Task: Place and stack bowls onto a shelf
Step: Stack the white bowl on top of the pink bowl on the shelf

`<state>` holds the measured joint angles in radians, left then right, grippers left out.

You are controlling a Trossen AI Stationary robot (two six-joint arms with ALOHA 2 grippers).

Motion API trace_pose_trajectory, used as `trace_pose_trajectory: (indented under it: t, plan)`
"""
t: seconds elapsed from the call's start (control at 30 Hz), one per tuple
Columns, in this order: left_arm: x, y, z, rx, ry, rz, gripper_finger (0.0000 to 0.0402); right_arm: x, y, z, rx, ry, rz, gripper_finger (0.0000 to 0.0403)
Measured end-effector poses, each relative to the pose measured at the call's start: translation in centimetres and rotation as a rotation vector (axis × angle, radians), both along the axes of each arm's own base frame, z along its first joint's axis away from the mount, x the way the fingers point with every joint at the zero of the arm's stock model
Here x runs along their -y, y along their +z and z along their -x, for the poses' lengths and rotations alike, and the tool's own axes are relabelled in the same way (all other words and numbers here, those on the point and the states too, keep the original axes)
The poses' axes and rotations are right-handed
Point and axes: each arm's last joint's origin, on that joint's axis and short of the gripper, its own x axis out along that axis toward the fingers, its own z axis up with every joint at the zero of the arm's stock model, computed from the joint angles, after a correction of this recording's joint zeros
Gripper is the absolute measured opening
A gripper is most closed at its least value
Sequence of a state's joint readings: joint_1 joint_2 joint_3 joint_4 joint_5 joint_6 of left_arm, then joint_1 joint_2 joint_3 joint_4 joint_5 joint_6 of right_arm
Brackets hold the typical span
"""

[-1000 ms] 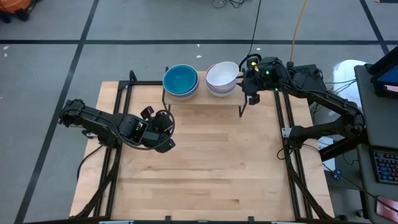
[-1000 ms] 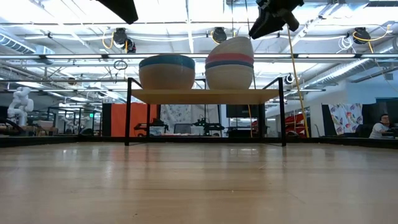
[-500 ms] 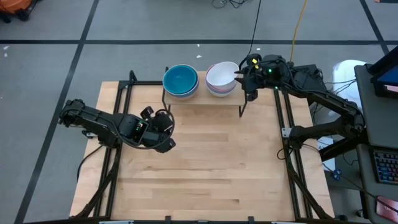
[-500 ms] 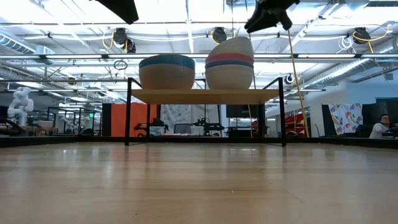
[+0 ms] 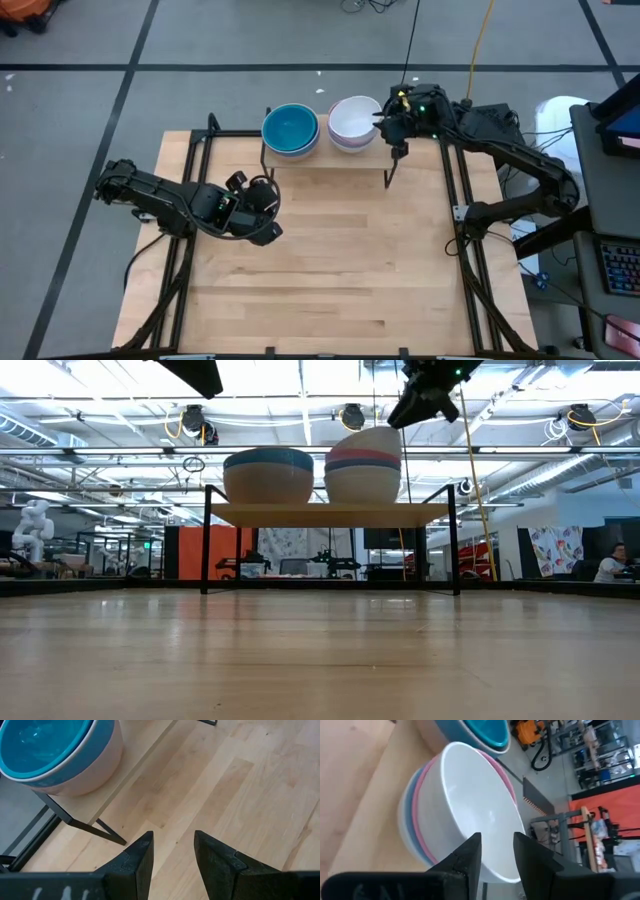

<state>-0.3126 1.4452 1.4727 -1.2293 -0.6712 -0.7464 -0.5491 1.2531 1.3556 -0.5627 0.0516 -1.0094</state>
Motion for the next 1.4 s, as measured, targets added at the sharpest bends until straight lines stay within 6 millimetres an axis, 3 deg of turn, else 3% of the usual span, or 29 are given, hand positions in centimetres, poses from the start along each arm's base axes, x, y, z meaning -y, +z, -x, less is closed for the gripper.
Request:
trace_pose_trajectory:
  t: [0.57,0.83,1.4]
  plan:
    - [0.0,0.0,0.0,-0.001,-0.001,-0.001,0.0147,-1.2,2.2,1.4,0.077,0.063,0.119,0.0109]
    - [0.0,0.0,0.0,-0.001,-0.001,-0.001,0.0147,-2.7,1.1,0.5,0.062,0.23,-0.042,0.0109]
    - [0.0,0.0,0.0,0.007,0.01,0.006,0.0147,-1.0,-1.4,-1.5,-0.139,0.167,0.068,0.0109]
